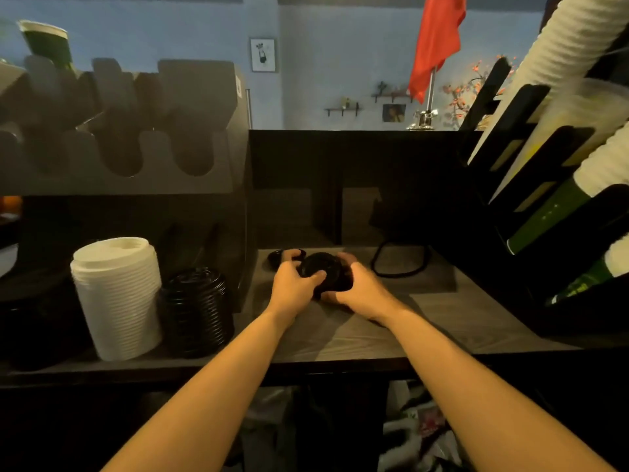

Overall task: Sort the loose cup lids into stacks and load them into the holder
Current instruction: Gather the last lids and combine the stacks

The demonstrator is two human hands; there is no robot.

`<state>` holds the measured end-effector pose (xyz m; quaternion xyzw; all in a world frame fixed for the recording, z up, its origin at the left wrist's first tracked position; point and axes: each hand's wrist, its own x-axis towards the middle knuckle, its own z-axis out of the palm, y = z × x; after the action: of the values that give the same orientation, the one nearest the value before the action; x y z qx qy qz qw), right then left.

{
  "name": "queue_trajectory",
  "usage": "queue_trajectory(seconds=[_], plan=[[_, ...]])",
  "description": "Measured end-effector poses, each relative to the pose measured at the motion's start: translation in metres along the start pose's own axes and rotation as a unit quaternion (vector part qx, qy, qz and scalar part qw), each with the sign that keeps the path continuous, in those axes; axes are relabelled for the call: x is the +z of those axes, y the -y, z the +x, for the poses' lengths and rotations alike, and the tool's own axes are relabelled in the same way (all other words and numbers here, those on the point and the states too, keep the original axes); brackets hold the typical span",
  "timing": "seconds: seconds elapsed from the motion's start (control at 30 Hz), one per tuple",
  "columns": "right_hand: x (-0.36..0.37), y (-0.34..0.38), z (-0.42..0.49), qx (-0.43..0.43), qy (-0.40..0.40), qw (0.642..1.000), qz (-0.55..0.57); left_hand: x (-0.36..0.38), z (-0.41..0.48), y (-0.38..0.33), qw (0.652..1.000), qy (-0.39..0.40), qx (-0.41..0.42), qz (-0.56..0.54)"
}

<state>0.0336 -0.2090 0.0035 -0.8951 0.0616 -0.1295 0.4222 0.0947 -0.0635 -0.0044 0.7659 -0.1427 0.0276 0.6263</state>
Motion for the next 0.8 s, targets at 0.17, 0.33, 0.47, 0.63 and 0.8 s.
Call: queue_trajectory(seconds=[0.17, 0.33, 0.47, 0.63, 0.8], plan=[[-0.006, -0.008, -0.003, -0.037, -0.115, 0.966, 0.227, 0.000, -0.008, -0.006, 0.997, 0.022, 0.009, -0.077], [-0.003, -0.003, -0.010, -0.086, -0.153, 0.969, 0.176, -0.003, -0.010, -0.012, 0.988, 0.055, -0.037, -0.138], [-0.001, -0.003, -0.009, -0.030, -0.118, 0.969, 0.214, -0.005, -0.011, -0.012, 0.987, 0.037, -0.037, -0.149], [0.000, -0.004, -0.007, -0.055, -0.159, 0.978, 0.120, -0.004, -0.012, -0.017, 0.982, 0.080, -0.049, -0.161], [0.006, -0.001, 0.007, -0.041, -0.125, 0.987, 0.087, -0.004, -0.010, -0.011, 0.986, -0.049, -0.026, -0.160]])
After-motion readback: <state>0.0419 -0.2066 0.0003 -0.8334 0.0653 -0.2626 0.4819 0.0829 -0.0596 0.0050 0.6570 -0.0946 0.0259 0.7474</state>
